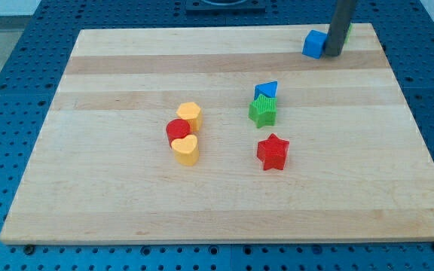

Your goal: Slide the blue cube left and down a bit

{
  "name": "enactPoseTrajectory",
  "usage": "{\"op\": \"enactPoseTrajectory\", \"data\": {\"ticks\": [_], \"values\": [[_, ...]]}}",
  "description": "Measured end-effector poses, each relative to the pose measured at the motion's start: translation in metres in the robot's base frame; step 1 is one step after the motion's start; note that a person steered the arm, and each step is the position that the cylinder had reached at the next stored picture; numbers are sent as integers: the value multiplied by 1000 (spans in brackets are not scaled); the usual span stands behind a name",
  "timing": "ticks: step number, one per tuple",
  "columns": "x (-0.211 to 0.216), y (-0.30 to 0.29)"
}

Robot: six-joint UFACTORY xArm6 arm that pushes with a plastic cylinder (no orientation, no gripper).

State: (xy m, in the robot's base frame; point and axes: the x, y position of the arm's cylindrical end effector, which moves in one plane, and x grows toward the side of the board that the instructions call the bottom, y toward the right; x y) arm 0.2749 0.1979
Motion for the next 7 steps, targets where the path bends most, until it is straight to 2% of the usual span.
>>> {"op": "enactPoseTrajectory", "data": {"ticks": [3,7], "values": [[-5,11],[-8,-26]]}}
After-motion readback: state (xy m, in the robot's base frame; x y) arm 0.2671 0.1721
